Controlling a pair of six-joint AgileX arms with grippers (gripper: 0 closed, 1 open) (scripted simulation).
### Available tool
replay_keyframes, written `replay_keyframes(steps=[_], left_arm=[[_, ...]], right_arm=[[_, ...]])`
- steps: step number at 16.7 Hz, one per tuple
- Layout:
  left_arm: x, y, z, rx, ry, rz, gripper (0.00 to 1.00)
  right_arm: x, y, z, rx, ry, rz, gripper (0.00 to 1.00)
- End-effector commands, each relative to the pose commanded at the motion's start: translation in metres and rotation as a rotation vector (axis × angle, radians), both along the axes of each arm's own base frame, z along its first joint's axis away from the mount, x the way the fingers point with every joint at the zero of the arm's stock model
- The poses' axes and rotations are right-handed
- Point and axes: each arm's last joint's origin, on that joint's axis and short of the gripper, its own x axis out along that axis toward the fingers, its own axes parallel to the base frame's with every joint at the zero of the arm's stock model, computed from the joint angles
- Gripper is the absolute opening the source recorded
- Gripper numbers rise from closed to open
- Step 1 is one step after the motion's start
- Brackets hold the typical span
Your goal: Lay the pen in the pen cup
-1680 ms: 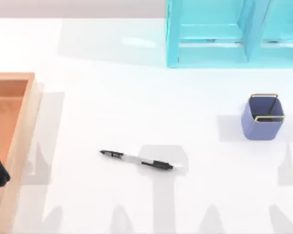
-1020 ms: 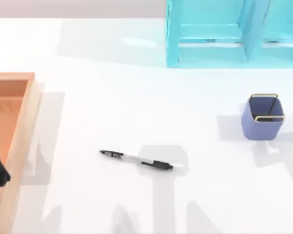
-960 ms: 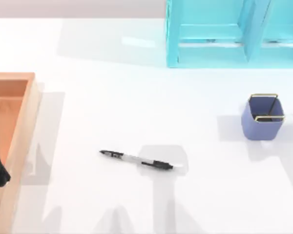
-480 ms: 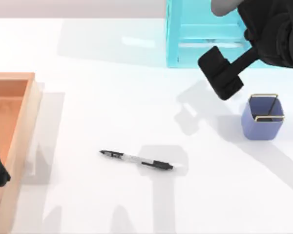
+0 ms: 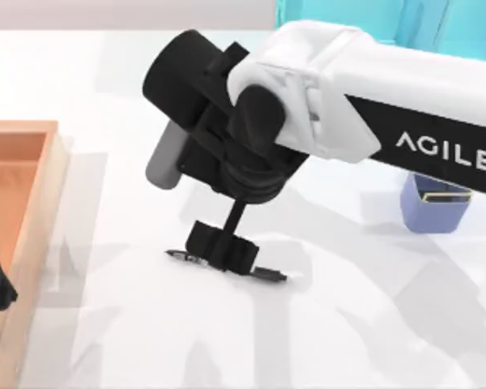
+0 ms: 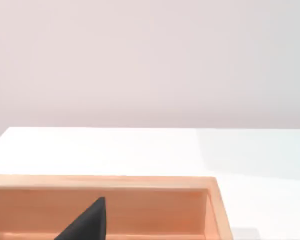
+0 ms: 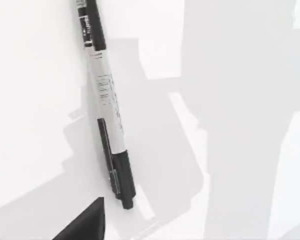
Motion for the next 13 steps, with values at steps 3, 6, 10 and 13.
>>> replay_keyframes(steps=[3, 6, 10, 13], left_arm=[[0.0, 0.0, 0.0, 0.0, 0.0, 0.0, 1.0], [0.0, 0.0, 0.0, 0.0, 0.0, 0.0, 1.0], [0.0, 0.0, 0.0, 0.0, 0.0, 0.0, 1.0], [0.0, 0.0, 0.0, 0.0, 0.0, 0.0, 1.0]], right_arm=[[-0.002, 0.027, -0.035, -0.107, 0.083, 0.069, 1.0], [-0.004, 0.037, -0.056, -0.165, 0.131, 0.101, 1.0], [-0.005, 0.038, -0.058, -0.171, 0.136, 0.103, 1.0], [-0.003, 0.036, -0.059, -0.17, 0.136, 0.098, 1.0]])
